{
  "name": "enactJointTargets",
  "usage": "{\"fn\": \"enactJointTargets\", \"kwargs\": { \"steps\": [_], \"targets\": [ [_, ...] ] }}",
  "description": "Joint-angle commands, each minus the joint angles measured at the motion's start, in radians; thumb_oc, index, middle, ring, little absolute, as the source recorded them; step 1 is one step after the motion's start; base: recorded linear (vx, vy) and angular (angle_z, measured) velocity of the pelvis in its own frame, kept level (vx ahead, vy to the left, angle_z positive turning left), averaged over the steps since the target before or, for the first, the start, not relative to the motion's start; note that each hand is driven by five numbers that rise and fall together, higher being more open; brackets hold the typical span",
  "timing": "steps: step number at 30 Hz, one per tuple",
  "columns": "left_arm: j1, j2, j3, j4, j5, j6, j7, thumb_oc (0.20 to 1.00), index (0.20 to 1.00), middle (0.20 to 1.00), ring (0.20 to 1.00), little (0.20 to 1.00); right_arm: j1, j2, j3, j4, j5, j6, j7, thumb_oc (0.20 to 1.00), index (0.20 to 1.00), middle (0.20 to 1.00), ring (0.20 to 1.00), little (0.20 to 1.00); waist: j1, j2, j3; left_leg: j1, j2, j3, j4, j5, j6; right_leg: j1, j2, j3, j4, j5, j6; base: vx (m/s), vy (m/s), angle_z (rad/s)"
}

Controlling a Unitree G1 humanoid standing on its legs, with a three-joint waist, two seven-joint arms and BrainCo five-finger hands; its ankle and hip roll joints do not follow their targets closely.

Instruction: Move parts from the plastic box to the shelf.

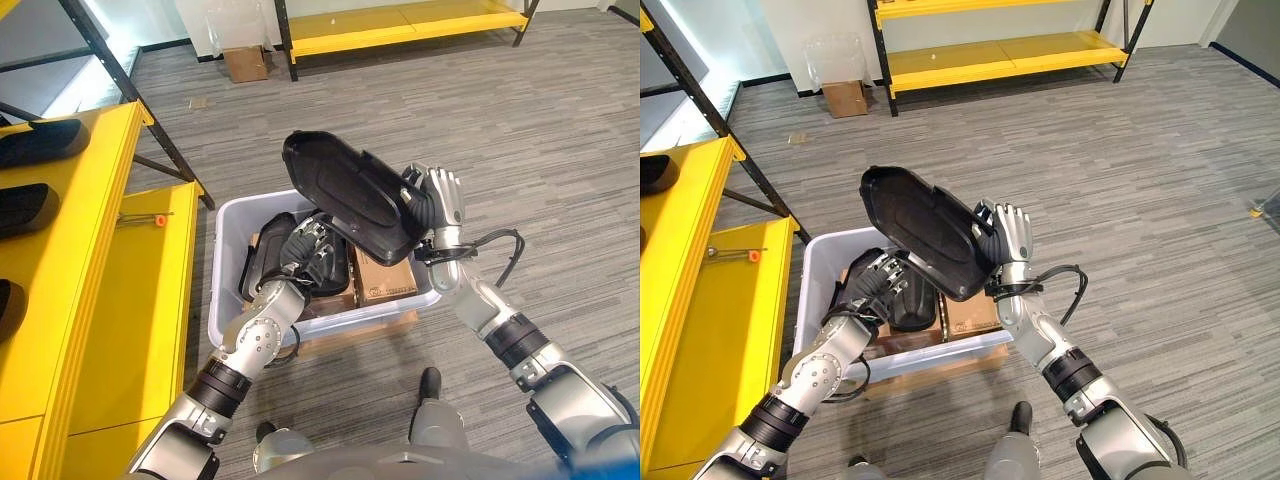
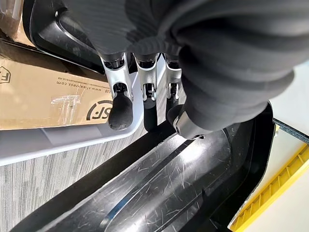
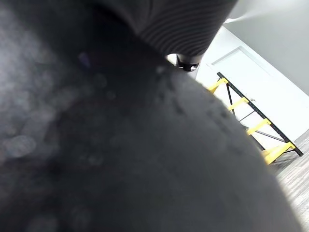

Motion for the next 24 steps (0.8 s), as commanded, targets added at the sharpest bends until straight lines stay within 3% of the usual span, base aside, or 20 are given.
{"fn": "enactJointTargets", "kwargs": {
  "steps": [1,5,10,13,15,20,21,24],
  "targets": [
    [-0.085,-0.100,-0.145,-0.154,-0.047,0.015,-0.055,0.200,0.200,0.200,0.200,0.200,-0.190,0.115,0.016,-0.085,0.003,-0.039,-0.016,0.200,0.200,0.200,0.200,0.200,0.018,-0.005,-0.001,-0.020,0.038,-0.011,0.072,-0.056,0.039,0.052,-0.074,-0.011,0.072,-0.116,0.064,0.00,0.000,0.00],
    [-0.085,-0.105,-0.147,-0.151,-0.045,0.000,-0.059,0.200,0.200,0.200,0.200,0.200,-0.194,0.116,0.022,-0.091,0.010,-0.057,-0.004,0.200,0.200,0.200,0.200,0.200,0.021,-0.006,-0.001,-0.020,0.039,-0.014,0.071,-0.054,0.039,0.054,-0.075,-0.016,0.074,-0.116,0.063,0.00,0.000,0.00],
    [-0.069,-0.098,-0.132,-0.173,0.020,-0.062,-0.055,0.200,0.200,0.200,0.200,0.200,-0.169,0.129,0.017,-0.123,0.219,-0.069,0.013,0.200,0.200,0.200,0.200,0.200,0.029,-0.004,0.000,-0.021,0.038,-0.023,0.067,-0.050,0.039,0.061,-0.077,-0.029,0.080,-0.125,0.061,0.00,0.012,0.01],
    [-0.046,-0.067,-0.080,-0.225,0.083,-0.112,-0.045,0.200,0.200,0.200,0.200,0.200,-0.144,0.141,-0.004,-0.156,0.252,-0.138,0.055,0.200,0.200,0.200,0.200,0.200,0.048,0.003,0.000,-0.024,0.032,-0.043,0.062,-0.047,0.042,0.072,-0.078,-0.050,0.090,-0.138,0.054,0.01,0.068,0.06],
    [-0.045,-0.063,-0.073,-0.230,0.093,-0.122,-0.040,0.200,0.200,0.200,0.200,0.200,-0.142,0.142,-0.005,-0.168,0.254,-0.141,0.066,0.200,0.200,0.200,0.200,0.200,0.051,0.004,-0.003,-0.028,0.032,-0.046,0.062,-0.046,0.043,0.070,-0.077,-0.053,0.091,-0.138,0.052,0.01,0.056,0.14],
    [-0.018,-0.037,0.015,-0.280,0.143,-0.143,-0.013,0.200,0.200,0.200,0.200,0.200,-0.159,0.169,0.001,-0.245,0.307,-0.142,0.131,0.200,0.200,0.200,0.200,0.200,0.101,0.009,-0.007,-0.048,0.019,-0.089,0.086,-0.059,0.048,0.085,-0.075,-0.095,0.120,-0.169,0.038,0.03,0.073,0.27],
    [0.011,-0.024,0.058,-0.309,0.157,-0.133,-0.014,0.200,0.200,0.200,0.200,0.200,-0.180,0.192,0.015,-0.251,0.331,-0.116,0.138,0.200,0.200,0.200,0.200,0.200,0.139,0.009,-0.010,-0.059,0.015,-0.117,0.106,-0.068,0.052,0.103,-0.077,-0.130,0.142,-0.196,0.029,0.06,0.086,0.37],
    [0.034,-0.013,0.085,-0.316,0.165,-0.145,-0.021,0.200,0.200,0.200,0.200,0.200,-0.194,0.203,0.025,-0.252,0.344,-0.109,0.148,0.200,0.200,0.200,0.200,0.200,0.167,0.010,-0.017,-0.073,0.011,-0.136,0.117,-0.069,0.058,0.108,-0.076,-0.154,0.156,-0.212,0.018,0.05,0.069,0.48]
  ]
}}
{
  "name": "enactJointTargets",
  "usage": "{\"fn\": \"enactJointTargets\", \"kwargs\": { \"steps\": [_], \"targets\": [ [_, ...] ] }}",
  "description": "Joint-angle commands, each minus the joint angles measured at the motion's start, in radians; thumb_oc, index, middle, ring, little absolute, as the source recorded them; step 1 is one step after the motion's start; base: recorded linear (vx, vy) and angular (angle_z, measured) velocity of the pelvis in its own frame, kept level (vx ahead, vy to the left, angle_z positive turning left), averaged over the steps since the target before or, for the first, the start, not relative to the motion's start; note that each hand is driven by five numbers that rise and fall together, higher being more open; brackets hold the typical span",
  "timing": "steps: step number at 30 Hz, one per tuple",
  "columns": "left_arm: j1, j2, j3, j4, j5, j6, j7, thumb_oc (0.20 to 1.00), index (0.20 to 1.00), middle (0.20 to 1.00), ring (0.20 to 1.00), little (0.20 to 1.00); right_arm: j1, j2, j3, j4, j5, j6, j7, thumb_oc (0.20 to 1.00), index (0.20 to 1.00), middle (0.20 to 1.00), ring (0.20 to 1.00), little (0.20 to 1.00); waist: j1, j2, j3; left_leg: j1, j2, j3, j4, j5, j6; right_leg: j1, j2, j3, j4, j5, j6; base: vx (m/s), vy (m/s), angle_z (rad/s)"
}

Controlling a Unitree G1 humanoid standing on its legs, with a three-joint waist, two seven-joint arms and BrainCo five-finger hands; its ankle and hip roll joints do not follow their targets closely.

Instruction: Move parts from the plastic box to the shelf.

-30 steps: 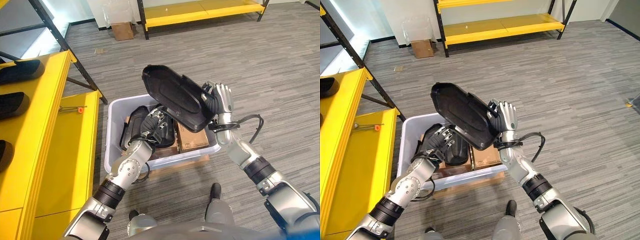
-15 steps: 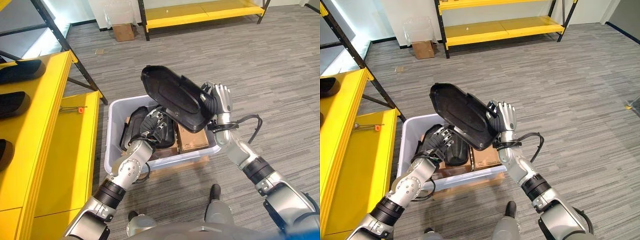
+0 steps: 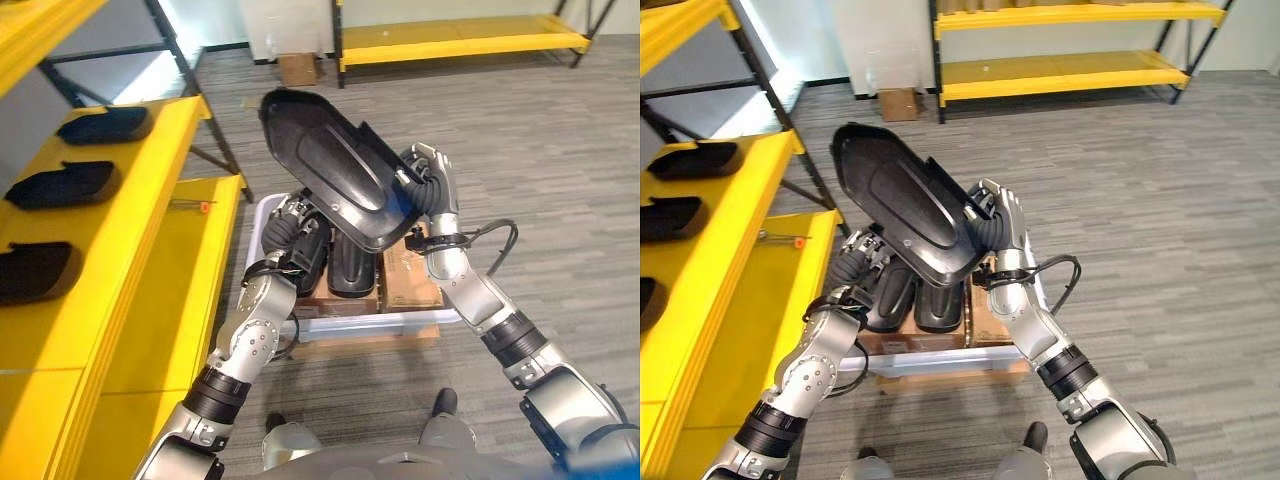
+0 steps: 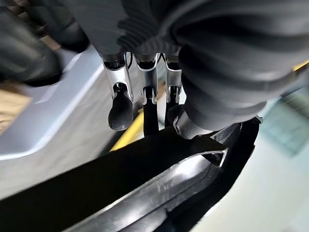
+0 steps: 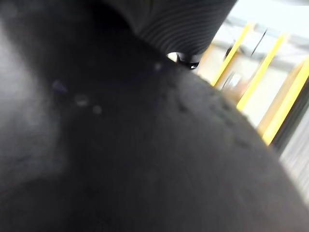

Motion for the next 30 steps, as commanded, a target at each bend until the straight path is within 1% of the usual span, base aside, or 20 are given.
{"fn": "enactJointTargets", "kwargs": {
  "steps": [1,2,3,6,7,10,13,14,15,17,19,20,21,22,23,24,25,27,28,30],
  "targets": [
    [-0.036,0.022,-0.053,-0.126,0.069,-0.012,-0.048,0.200,0.200,0.200,0.200,0.200,-0.171,0.127,0.050,-0.111,0.037,-0.079,0.036,0.200,0.200,0.200,0.200,0.200,0.054,-0.026,0.006,-0.026,0.020,-0.011,0.105,-0.068,0.054,0.032,-0.034,-0.045,0.145,-0.181,-0.003,0.05,0.073,0.45],
    [-0.035,0.022,-0.052,-0.127,0.068,-0.011,-0.048,0.200,0.200,0.200,0.200,0.200,-0.171,0.127,0.051,-0.112,0.038,-0.077,0.037,0.200,0.200,0.200,0.200,0.200,0.054,-0.026,0.005,-0.028,0.020,-0.012,0.106,-0.069,0.055,0.032,-0.034,-0.048,0.147,-0.182,-0.004,0.04,0.074,0.52],
    [-0.025,0.023,-0.045,-0.129,0.054,0.001,-0.069,0.200,0.200,0.200,0.200,0.200,-0.173,0.129,0.056,-0.131,0.050,-0.041,0.021,0.200,0.200,0.200,0.200,0.200,0.070,-0.025,0.000,-0.038,0.020,0.000,0.115,-0.066,0.057,0.036,-0.035,-0.082,0.162,-0.197,-0.011,0.03,0.075,0.45],
    [-0.023,0.012,-0.067,-0.120,0.043,0.020,-0.134,0.200,0.200,0.200,0.200,0.200,-0.167,0.135,0.061,-0.161,0.020,0.025,-0.039,0.200,0.200,0.200,0.200,0.200,0.072,-0.015,-0.002,-0.046,0.029,0.069,0.103,-0.045,0.049,0.050,-0.045,-0.155,0.189,-0.222,-0.010,0.05,0.129,0.87],
    [-0.026,0.009,-0.078,-0.118,0.048,0.016,-0.140,0.200,0.200,0.200,0.200,0.200,-0.165,0.136,0.063,-0.169,0.013,0.033,-0.046,0.200,0.200,0.200,0.200,0.200,0.073,-0.011,0.000,-0.053,0.035,0.091,0.100,-0.035,0.048,0.051,-0.050,-0.174,0.199,-0.225,-0.013,0.00,0.179,1.61],
    [-0.028,0.002,-0.108,-0.115,0.052,0.007,-0.156,0.200,0.200,0.200,0.200,0.200,-0.168,0.145,0.065,-0.158,-0.009,0.031,-0.071,0.200,0.200,0.200,0.200,0.200,0.079,-0.004,0.011,-0.067,0.026,0.086,0.091,-0.024,0.059,0.054,-0.062,-0.206,0.242,-0.247,-0.020,0.01,0.211,1.10],
    [-0.031,0.011,-0.125,-0.103,0.050,-0.009,-0.180,0.200,0.200,0.200,0.200,0.200,-0.169,0.147,0.069,-0.166,-0.003,0.022,-0.091,0.200,0.200,0.200,0.200,0.200,0.099,0.005,0.009,-0.076,-0.033,0.056,0.057,-0.017,0.077,0.055,-0.066,-0.229,0.284,-0.266,-0.026,0.02,0.262,0.96],
    [-0.031,0.011,-0.125,-0.103,0.050,-0.009,-0.180,0.200,0.200,0.200,0.200,0.200,-0.169,0.147,0.069,-0.166,-0.003,0.022,-0.091,0.200,0.200,0.200,0.200,0.200,0.099,0.005,0.009,-0.076,-0.033,0.056,0.057,-0.017,0.077,0.055,-0.066,-0.229,0.284,-0.266,-0.026,0.03,0.295,0.57],
    [-0.034,0.016,-0.131,-0.102,0.066,-0.021,-0.205,0.200,0.200,0.200,0.200,0.200,-0.161,0.144,0.069,-0.193,-0.023,0.011,-0.099,0.200,0.200,0.200,0.200,0.200,0.116,0.010,0.009,-0.086,-0.077,0.032,0.047,-0.022,0.095,0.060,-0.069,-0.236,0.309,-0.275,-0.033,0.03,0.318,0.46],
    [-0.027,0.016,-0.134,-0.104,0.097,-0.020,-0.218,0.200,0.200,0.200,0.200,0.200,-0.160,0.157,0.074,-0.227,-0.039,0.017,-0.107,0.200,0.200,0.200,0.200,0.200,0.135,0.019,0.008,-0.082,-0.127,0.017,0.014,-0.016,0.119,0.069,-0.087,-0.242,0.333,-0.266,-0.036,-0.01,0.376,0.54],
    [-0.027,0.015,-0.134,-0.095,0.116,-0.024,-0.222,0.200,0.200,0.200,0.200,0.200,-0.165,0.161,0.078,-0.233,-0.046,0.019,-0.107,0.200,0.200,0.200,0.200,0.200,0.138,0.021,0.006,-0.081,-0.139,0.019,-0.003,-0.011,0.123,0.070,-0.082,-0.239,0.341,-0.275,-0.035,-0.05,0.124,0.25],
    [-0.028,0.017,-0.133,-0.088,0.113,-0.026,-0.220,0.200,0.200,0.200,0.200,0.200,-0.164,0.159,0.082,-0.239,-0.045,0.017,-0.106,0.200,0.200,0.200,0.200,0.200,0.133,0.022,0.005,-0.083,-0.145,0.010,-0.013,-0.007,0.125,0.073,-0.058,-0.218,0.344,-0.296,-0.040,-0.06,0.023,0.02],
    [-0.033,0.022,-0.130,-0.082,0.110,-0.026,-0.222,0.200,0.200,0.200,0.200,0.200,-0.158,0.153,0.084,-0.244,-0.042,0.011,-0.108,0.200,0.200,0.200,0.200,0.200,0.124,0.021,0.006,-0.089,-0.149,-0.008,-0.023,-0.001,0.126,0.072,-0.009,-0.177,0.353,-0.335,-0.048,-0.10,-0.023,0.09],
    [-0.039,0.026,-0.128,-0.078,0.106,-0.026,-0.227,0.200,0.200,0.200,0.200,0.200,-0.156,0.148,0.084,-0.247,-0.044,0.008,-0.110,0.200,0.200,0.200,0.200,0.200,0.117,0.022,0.006,-0.105,-0.145,-0.007,-0.025,0.013,0.133,0.070,0.043,-0.159,0.335,-0.341,-0.064,-0.11,-0.100,0.28],
    [-0.052,0.031,-0.128,-0.066,0.105,-0.028,-0.229,0.200,0.200,0.200,0.200,0.200,-0.143,0.132,0.081,-0.248,-0.051,-0.014,-0.112,0.200,0.200,0.200,0.200,0.200,0.092,0.009,0.011,-0.123,-0.152,-0.036,-0.027,0.018,0.127,0.067,0.148,-0.078,0.291,-0.354,-0.086,-0.14,-0.181,0.45],
    [-0.060,0.040,-0.126,-0.061,0.098,-0.024,-0.241,0.200,0.200,0.200,0.200,0.200,-0.118,0.106,0.071,-0.251,-0.062,-0.042,-0.115,0.200,0.200,0.200,0.200,0.200,0.066,-0.011,0.020,-0.144,-0.164,-0.062,-0.023,0.022,0.112,0.075,0.235,-0.010,0.216,-0.341,-0.110,-0.12,-0.230,0.60],
    [-0.055,0.041,-0.128,-0.064,0.096,-0.020,-0.252,0.200,0.200,0.200,0.200,0.200,-0.092,0.089,0.064,-0.243,-0.073,-0.070,-0.118,0.200,0.200,0.200,0.200,0.200,0.052,-0.023,0.027,-0.164,-0.172,-0.096,-0.009,0.030,0.102,0.070,0.267,0.038,0.165,-0.311,-0.115,-0.09,-0.182,0.47],
    [-0.049,0.050,-0.125,-0.070,0.086,-0.022,-0.257,0.200,0.200,0.200,0.200,0.200,-0.070,0.074,0.052,-0.234,-0.078,-0.099,-0.117,0.200,0.200,0.200,0.200,0.200,0.041,-0.031,0.033,-0.192,-0.182,-0.131,0.018,0.025,0.095,0.072,0.290,0.078,0.117,-0.287,-0.121,-0.08,-0.127,0.80],
    [-0.041,0.052,-0.121,-0.072,0.088,-0.029,-0.254,0.200,0.200,0.200,0.200,0.200,-0.069,0.061,0.047,-0.224,-0.069,-0.117,-0.108,0.200,0.200,0.200,0.200,0.200,0.040,-0.029,0.033,-0.196,-0.171,-0.131,0.020,0.028,0.092,0.082,0.293,0.073,0.119,-0.295,-0.131,-0.15,-0.196,1.04],
    [-0.035,0.042,-0.097,-0.057,0.073,-0.029,-0.252,0.200,0.200,0.200,0.200,0.200,-0.060,0.018,0.031,-0.217,-0.048,-0.161,-0.079,0.200,0.200,0.200,0.200,0.200,0.031,-0.031,0.032,-0.212,-0.161,-0.168,0.010,0.056,0.072,0.103,0.297,0.093,0.059,-0.272,-0.137,-0.13,-0.178,0.51]
  ]
}}
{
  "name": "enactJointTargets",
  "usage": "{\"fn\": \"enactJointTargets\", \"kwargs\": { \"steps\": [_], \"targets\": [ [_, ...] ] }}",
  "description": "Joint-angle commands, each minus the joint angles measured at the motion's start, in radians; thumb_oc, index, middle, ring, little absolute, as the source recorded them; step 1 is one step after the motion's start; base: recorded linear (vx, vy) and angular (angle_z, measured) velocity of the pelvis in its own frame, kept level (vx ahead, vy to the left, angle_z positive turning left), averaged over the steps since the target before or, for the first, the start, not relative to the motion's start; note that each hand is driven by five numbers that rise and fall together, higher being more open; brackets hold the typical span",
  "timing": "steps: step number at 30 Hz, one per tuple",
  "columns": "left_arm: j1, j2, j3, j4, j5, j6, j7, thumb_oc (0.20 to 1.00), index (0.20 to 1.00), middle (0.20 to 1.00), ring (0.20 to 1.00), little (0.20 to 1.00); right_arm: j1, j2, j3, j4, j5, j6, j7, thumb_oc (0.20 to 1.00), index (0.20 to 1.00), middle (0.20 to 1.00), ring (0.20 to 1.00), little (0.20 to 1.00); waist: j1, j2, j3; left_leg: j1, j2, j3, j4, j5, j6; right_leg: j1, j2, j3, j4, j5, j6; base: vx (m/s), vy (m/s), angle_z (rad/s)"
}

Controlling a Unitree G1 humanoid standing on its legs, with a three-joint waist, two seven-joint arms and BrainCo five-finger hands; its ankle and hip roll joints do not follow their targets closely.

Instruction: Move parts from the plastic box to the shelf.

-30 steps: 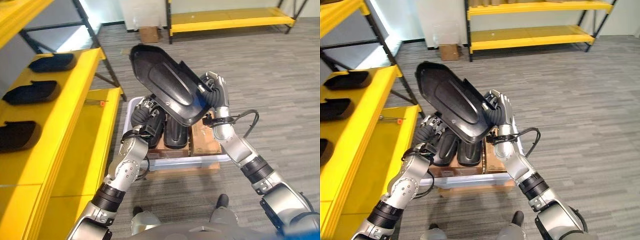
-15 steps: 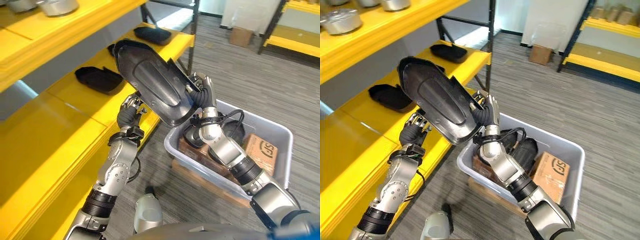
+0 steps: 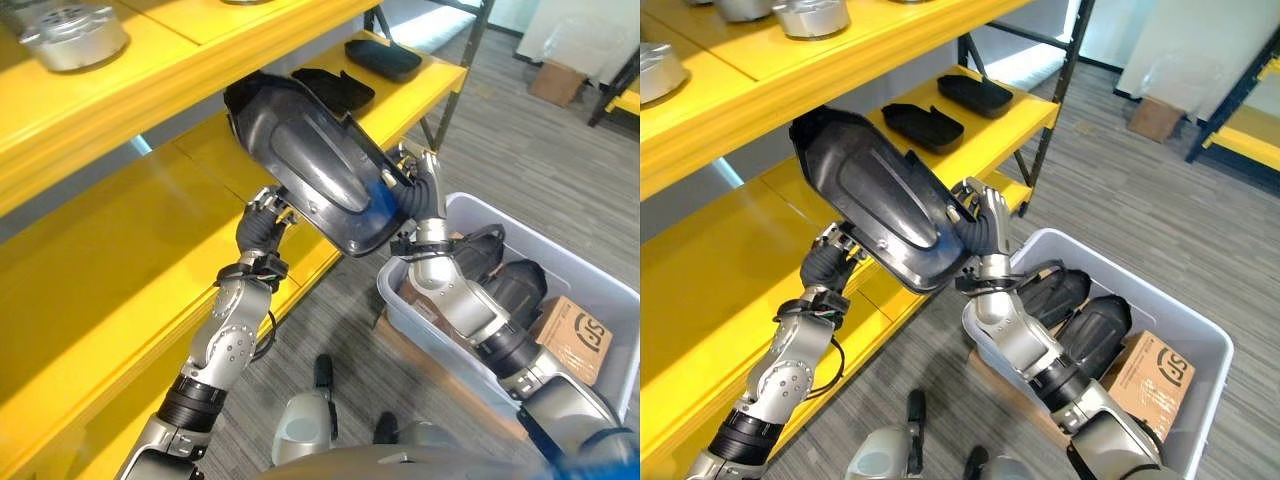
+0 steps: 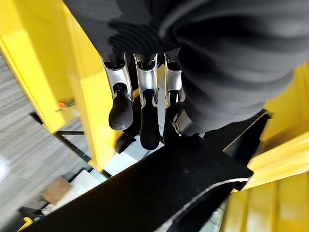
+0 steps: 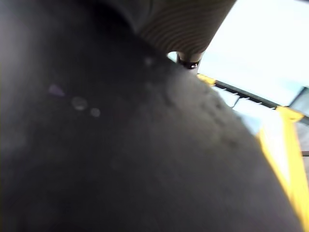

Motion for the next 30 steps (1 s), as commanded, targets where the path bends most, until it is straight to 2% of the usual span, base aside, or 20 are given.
{"fn": "enactJointTargets", "kwargs": {
  "steps": [1,4,5,11,13,16,18,20,22,23,26,29,30],
  "targets": [
    [-0.073,-0.035,-0.102,-0.068,0.045,-0.009,-0.078,0.200,0.200,0.200,0.200,0.200,-0.115,0.070,-0.030,-0.113,0.008,-0.152,0.027,0.200,0.200,0.200,0.200,0.200,-0.014,-0.048,-0.021,0.022,0.044,0.013,0.035,0.009,-0.054,0.052,-0.071,-0.009,-0.104,0.073,0.115,-0.05,-0.103,0.48],
    [-0.056,-0.041,-0.090,-0.059,0.039,0.019,-0.109,0.200,0.200,0.200,0.200,0.200,-0.114,0.062,-0.034,-0.131,0.007,-0.117,0.048,0.200,0.200,0.200,0.200,0.200,-0.025,-0.043,-0.023,0.023,0.070,0.088,0.031,0.023,-0.063,0.069,-0.088,-0.051,-0.126,0.083,0.116,-0.05,-0.080,0.65],
    [-0.047,-0.041,-0.087,-0.054,0.027,0.053,-0.137,0.200,0.200,0.200,0.200,0.200,-0.112,0.068,-0.027,-0.123,0.001,-0.085,0.038,0.200,0.200,0.200,0.200,0.200,-0.038,-0.041,-0.025,0.031,0.090,0.149,0.048,0.024,-0.067,0.074,-0.099,-0.082,-0.133,0.091,0.116,-0.08,-0.061,1.03],
    [-0.021,-0.033,-0.083,-0.048,0.017,0.066,-0.154,0.200,0.200,0.200,0.200,0.200,-0.125,0.090,-0.002,-0.028,0.023,-0.100,0.061,0.200,0.200,0.200,0.200,0.200,-0.046,-0.048,-0.024,0.067,0.098,0.183,0.117,-0.053,-0.052,0.066,-0.122,-0.109,-0.115,0.079,0.109,-0.07,0.007,0.63],
    [-0.012,-0.028,-0.079,-0.052,0.016,0.055,-0.139,0.200,0.200,0.200,0.200,0.200,-0.129,0.093,0.005,0.007,0.046,-0.114,0.082,0.200,0.200,0.200,0.200,0.200,-0.048,-0.061,-0.033,0.103,0.092,0.192,0.177,-0.126,-0.037,0.043,-0.133,-0.126,-0.097,0.066,0.098,-0.11,0.106,0.25],
    [-0.012,-0.027,-0.077,-0.056,0.017,0.055,-0.129,0.200,0.200,0.200,0.200,0.200,-0.134,0.091,0.003,0.024,0.055,-0.121,0.100,0.200,0.200,0.200,0.200,0.200,-0.046,-0.066,-0.047,0.136,0.081,0.180,0.198,-0.154,-0.033,0.024,-0.137,-0.148,-0.088,0.058,0.089,-0.07,0.108,0.15],
    [-0.012,-0.030,-0.073,-0.052,0.023,0.058,-0.126,0.200,0.200,0.200,0.200,0.200,-0.143,0.090,0.003,0.035,0.071,-0.117,0.124,0.200,0.200,0.200,0.200,0.200,-0.045,-0.065,-0.061,0.163,0.095,0.173,0.194,-0.146,-0.041,0.008,-0.139,-0.163,-0.079,0.050,0.083,-0.06,0.216,0.38],
    [-0.011,-0.037,-0.075,-0.045,0.028,0.056,-0.120,0.200,0.200,0.200,0.200,0.200,-0.153,0.089,0.005,0.041,0.076,-0.106,0.139,0.200,0.200,0.200,0.200,0.200,-0.049,-0.059,-0.075,0.197,0.128,0.170,0.161,-0.128,-0.063,0.000,-0.143,-0.166,-0.063,0.026,0.090,0.00,0.354,0.37],
    [-0.015,-0.045,-0.090,-0.029,0.046,0.048,-0.128,0.200,0.200,0.200,0.200,0.200,-0.155,0.087,0.014,0.034,0.100,-0.045,0.111,0.200,0.200,0.200,0.200,0.200,-0.061,-0.040,-0.076,0.184,0.213,0.213,0.091,-0.020,-0.093,-0.022,-0.167,-0.181,-0.015,-0.002,0.096,0.00,0.534,0.63],
    [-0.013,-0.043,-0.089,-0.026,0.052,0.049,-0.125,0.200,0.200,0.200,0.200,0.200,-0.152,0.089,0.017,0.044,0.114,-0.039,0.105,0.200,0.200,0.200,0.200,0.200,-0.063,-0.038,-0.074,0.183,0.221,0.220,0.085,-0.033,-0.088,-0.030,-0.186,-0.187,0.018,-0.014,0.100,0.01,0.450,0.65],
    [-0.020,-0.043,-0.093,-0.011,0.065,0.054,-0.136,0.200,0.200,0.200,0.200,0.200,-0.149,0.102,0.016,0.079,0.137,-0.015,0.090,0.200,0.200,0.200,0.200,0.200,-0.061,-0.032,-0.067,0.179,0.202,0.215,0.103,-0.062,-0.078,-0.030,-0.210,-0.188,0.061,-0.022,0.104,0.05,0.365,0.52],
    [-0.045,-0.046,-0.102,0.009,0.072,0.064,-0.121,0.200,0.200,0.200,0.200,0.200,-0.148,0.122,0.017,0.132,0.173,0.019,0.066,0.200,0.200,0.200,0.200,0.200,-0.056,-0.028,-0.058,0.168,0.157,0.204,0.112,-0.111,-0.056,-0.023,-0.226,-0.185,0.077,-0.017,0.122,0.11,0.345,0.53],
    [-0.049,-0.048,-0.098,0.022,0.079,0.069,-0.115,0.200,0.200,0.200,0.200,0.200,-0.148,0.140,0.008,0.181,0.180,0.029,0.042,0.200,0.200,0.200,0.200,0.200,-0.043,-0.024,-0.057,0.180,0.122,0.193,0.092,-0.126,-0.041,-0.014,-0.240,-0.186,0.068,0.003,0.145,0.09,0.343,0.39]
  ]
}}
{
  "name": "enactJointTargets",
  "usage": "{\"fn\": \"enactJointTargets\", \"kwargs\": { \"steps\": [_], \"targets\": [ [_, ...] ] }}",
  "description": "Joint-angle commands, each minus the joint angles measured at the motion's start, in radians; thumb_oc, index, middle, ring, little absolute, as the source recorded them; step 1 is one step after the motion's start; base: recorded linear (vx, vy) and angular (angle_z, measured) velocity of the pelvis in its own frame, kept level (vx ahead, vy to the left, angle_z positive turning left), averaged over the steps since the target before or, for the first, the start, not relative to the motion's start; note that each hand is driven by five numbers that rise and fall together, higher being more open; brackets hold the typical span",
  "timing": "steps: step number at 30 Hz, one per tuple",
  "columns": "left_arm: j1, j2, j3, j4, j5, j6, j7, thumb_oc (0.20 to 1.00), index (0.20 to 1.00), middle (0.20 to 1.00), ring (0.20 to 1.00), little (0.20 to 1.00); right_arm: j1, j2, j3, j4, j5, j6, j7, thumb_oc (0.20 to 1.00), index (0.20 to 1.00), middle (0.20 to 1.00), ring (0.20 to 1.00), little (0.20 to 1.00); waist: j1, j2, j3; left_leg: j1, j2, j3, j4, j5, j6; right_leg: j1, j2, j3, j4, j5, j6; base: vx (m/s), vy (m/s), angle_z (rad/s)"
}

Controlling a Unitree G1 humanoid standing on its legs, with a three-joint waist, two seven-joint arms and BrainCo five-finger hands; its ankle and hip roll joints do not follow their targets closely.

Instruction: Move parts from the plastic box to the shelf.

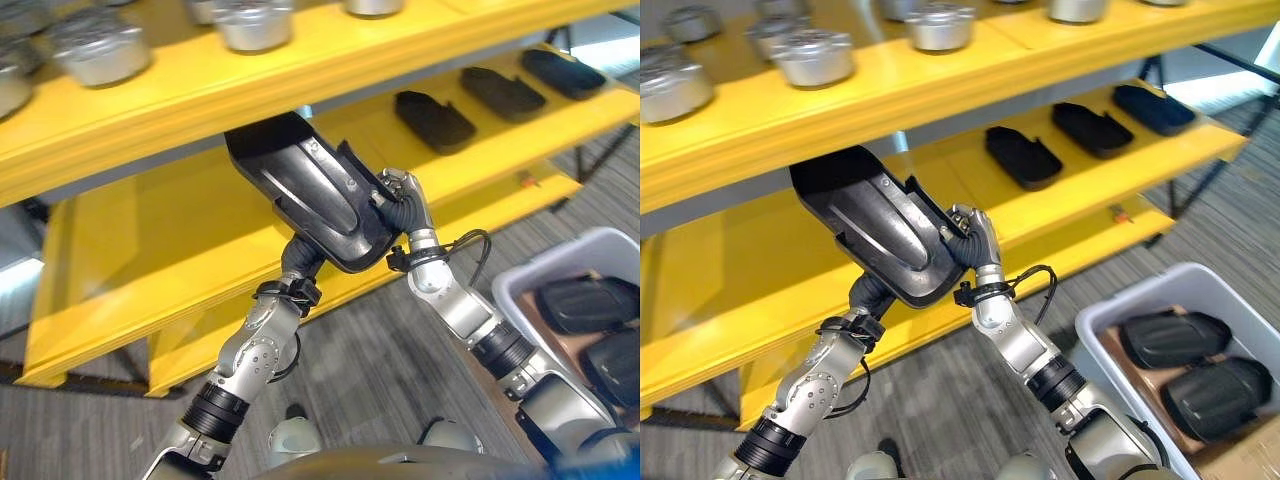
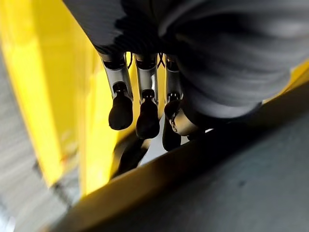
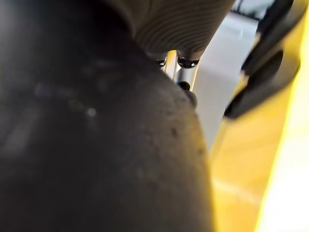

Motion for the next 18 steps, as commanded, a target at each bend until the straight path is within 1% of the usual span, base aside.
{"fn": "enactJointTargets", "kwargs": {
  "steps": [1,3,5,7,9,10,11,12,13,15,16,17,18],
  "targets": [
    [-0.040,-0.003,0.009,-0.065,0.038,-0.026,-0.008,0.200,0.200,0.200,0.200,0.200,-0.125,0.058,-0.023,0.029,0.041,-0.010,-0.076,0.200,0.200,0.200,0.200,0.200,0.006,-0.002,0.010,0.027,0.040,0.000,-0.020,-0.027,-0.018,0.072,0.142,-0.015,-0.089,-0.029,-0.011,0.08,0.310,0.29],
    [-0.037,-0.001,0.016,-0.070,0.040,-0.020,-0.005,0.200,0.200,0.200,0.200,0.200,-0.119,0.072,-0.033,0.050,0.031,0.000,-0.098,0.200,0.200,0.200,0.200,0.200,0.016,0.002,0.009,0.035,0.019,-0.012,-0.039,-0.026,-0.008,0.075,0.131,-0.012,-0.097,-0.013,0.008,0.06,0.207,0.11],
    [-0.036,-0.001,0.018,-0.072,0.039,-0.017,-0.004,0.200,0.200,0.200,0.200,0.200,-0.117,0.075,-0.038,0.052,0.034,0.003,-0.102,0.200,0.200,0.200,0.200,0.200,0.018,0.003,0.010,0.036,0.014,-0.016,-0.043,-0.026,-0.006,0.075,0.126,-0.011,-0.097,-0.010,0.014,0.07,0.161,0.07],
    [-0.028,0.003,0.030,-0.081,0.036,-0.007,0.006,0.200,0.200,0.200,0.200,0.200,-0.111,0.096,-0.059,0.077,0.076,0.036,-0.139,0.200,0.200,0.200,0.200,0.200,0.034,0.008,0.015,0.043,-0.011,-0.034,-0.060,-0.028,0.012,0.078,0.101,-0.003,-0.098,0.007,0.046,0.10,0.289,-0.03],
    [-0.032,0.004,0.033,-0.081,0.036,0.004,0.013,0.200,0.200,0.200,0.200,0.200,-0.113,0.101,-0.070,0.095,0.096,0.040,-0.158,0.200,0.200,0.200,0.200,0.200,0.040,0.009,0.018,0.041,-0.022,-0.040,-0.066,-0.028,0.020,0.078,0.095,0.006,-0.092,0.006,0.055,0.04,0.229,-0.01],
    [-0.041,0.005,0.032,-0.074,0.036,0.011,0.009,0.344,0.344,0.344,0.344,0.344,-0.111,0.103,-0.078,0.098,0.100,0.049,-0.178,0.200,0.200,0.200,0.200,0.200,0.043,0.010,0.022,0.033,-0.030,-0.045,-0.067,-0.027,0.026,0.076,0.093,0.009,-0.082,0.001,0.058,0.01,0.172,-0.01],
    [-0.044,0.005,0.032,-0.073,0.038,0.012,0.010,0.445,0.445,0.445,0.445,0.445,-0.110,0.102,-0.080,0.098,0.104,0.051,-0.185,0.200,0.200,0.200,0.200,0.200,0.044,0.010,0.022,0.031,-0.032,-0.047,-0.067,-0.027,0.028,0.076,0.092,0.010,-0.079,-0.001,0.058,-0.01,0.128,-0.01],
    [-0.047,0.006,0.031,-0.071,0.041,0.016,0.011,0.827,0.827,0.827,0.827,0.827,-0.108,0.100,-0.085,0.099,0.110,0.055,-0.193,0.200,0.200,0.200,0.200,0.200,0.046,0.011,0.024,0.028,-0.037,-0.050,-0.070,-0.025,0.031,0.075,0.094,0.010,-0.069,-0.007,0.057,0.01,0.099,0.00],
    [-0.051,0.006,0.030,-0.068,0.050,0.027,0.004,1.000,1.000,1.000,1.000,1.000,-0.105,0.098,-0.096,0.100,0.119,0.064,-0.206,0.200,0.200,0.200,0.200,0.200,0.049,0.013,0.026,0.027,-0.045,-0.056,-0.075,-0.023,0.039,0.069,0.091,0.011,-0.039,-0.017,0.055,0.02,0.100,0.00],
    [-0.058,0.007,0.026,-0.063,0.068,0.043,-0.013,1.000,1.000,1.000,1.000,1.000,-0.102,0.097,-0.108,0.101,0.155,0.075,-0.234,0.200,0.200,0.200,0.200,0.200,0.051,0.015,0.030,0.027,-0.054,-0.064,-0.079,-0.025,0.049,0.053,0.089,0.017,0.010,-0.031,0.050,0.05,0.051,0.03],
    [-0.059,0.006,0.019,-0.061,0.079,0.048,-0.021,1.000,1.000,1.000,1.000,1.000,-0.096,0.093,-0.123,0.114,0.165,0.065,-0.249,0.200,0.200,0.200,0.200,0.200,0.043,0.013,0.037,0.033,-0.065,-0.076,-0.083,-0.031,0.058,0.024,0.090,0.047,0.035,-0.019,0.051,0.12,-0.107,0.05],
    [-0.052,0.012,0.012,-0.061,0.083,0.047,-0.026,1.000,1.000,1.000,1.000,1.000,-0.089,0.082,-0.148,0.126,0.178,0.050,-0.265,0.200,0.200,0.200,0.200,0.200,0.029,0.004,0.045,0.042,-0.078,-0.083,-0.085,-0.047,0.062,0.008,0.087,0.093,-0.033,0.035,0.065,0.11,-0.175,0.13],
    [-0.053,0.016,0.015,-0.065,0.084,0.052,-0.025,1.000,1.000,1.000,1.000,1.000,-0.087,0.078,-0.159,0.123,0.179,0.048,-0.263,0.200,0.200,0.200,0.200,0.200,0.023,-0.003,0.048,0.043,-0.082,-0.083,-0.082,-0.056,0.063,0.004,0.084,0.111,-0.075,0.062,0.073,0.10,-0.267,0.18]
  ]
}}
